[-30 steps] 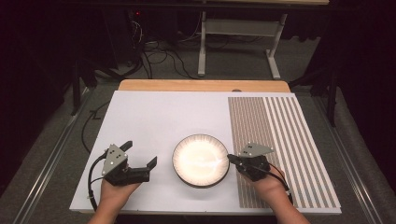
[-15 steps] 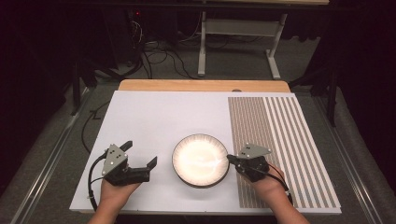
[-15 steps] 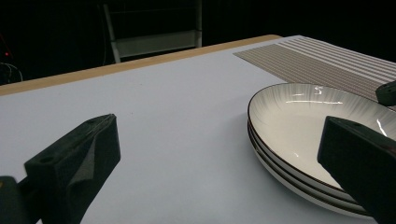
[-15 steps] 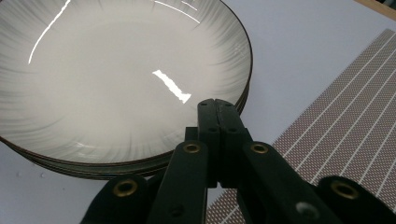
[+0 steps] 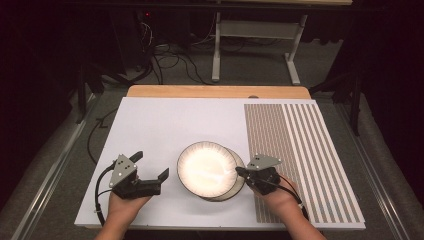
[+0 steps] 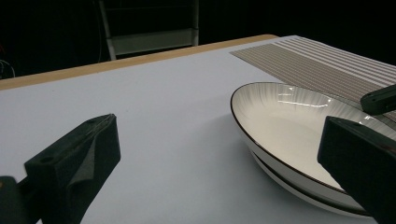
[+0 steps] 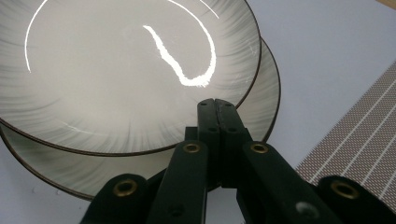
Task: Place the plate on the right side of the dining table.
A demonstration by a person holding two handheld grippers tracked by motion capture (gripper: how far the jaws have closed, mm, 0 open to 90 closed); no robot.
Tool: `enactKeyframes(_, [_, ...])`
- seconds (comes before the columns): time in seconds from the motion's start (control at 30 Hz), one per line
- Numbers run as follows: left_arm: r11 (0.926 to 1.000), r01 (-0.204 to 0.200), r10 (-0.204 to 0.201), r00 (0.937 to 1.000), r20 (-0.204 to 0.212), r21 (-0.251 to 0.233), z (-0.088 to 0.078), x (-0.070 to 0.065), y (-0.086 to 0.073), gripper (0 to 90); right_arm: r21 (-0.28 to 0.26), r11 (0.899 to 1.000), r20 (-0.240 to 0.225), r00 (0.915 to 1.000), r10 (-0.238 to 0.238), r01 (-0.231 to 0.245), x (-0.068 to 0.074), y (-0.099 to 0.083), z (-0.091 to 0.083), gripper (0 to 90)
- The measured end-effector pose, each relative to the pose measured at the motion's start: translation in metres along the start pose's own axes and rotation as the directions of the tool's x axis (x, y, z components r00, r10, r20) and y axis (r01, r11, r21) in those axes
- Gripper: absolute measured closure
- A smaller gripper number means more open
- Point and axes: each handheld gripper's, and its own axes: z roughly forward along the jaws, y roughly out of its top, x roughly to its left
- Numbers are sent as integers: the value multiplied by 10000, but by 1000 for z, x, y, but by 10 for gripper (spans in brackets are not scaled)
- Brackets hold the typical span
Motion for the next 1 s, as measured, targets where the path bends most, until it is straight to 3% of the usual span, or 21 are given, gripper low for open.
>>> enactKeyframes(0.3, [9998, 188, -190, 9996, 223, 89, 4, -3, 0, 2, -60, 9999, -88, 9998, 158, -158, -1, 1, 3, 900])
enactKeyframes(0.67, [9982, 582, -589, 9965, 596, 132, 8, -5, 1, 2, 49, 9996, -435, 9987, -258, 260, 11, 5, 15, 900])
enactKeyframes(0.83, [9957, 734, -778, 9936, 814, 567, 17, -10, 1, 7, 131, 9991, -512, 9979, -398, 405, 17, 7, 20, 900])
enactKeyframes(1.0, [9872, 913, -1046, 9896, 987, 1310, 30, -18, -1, 7, 150, 9988, -571, 9974, -448, 458, 20, 9, 23, 900])
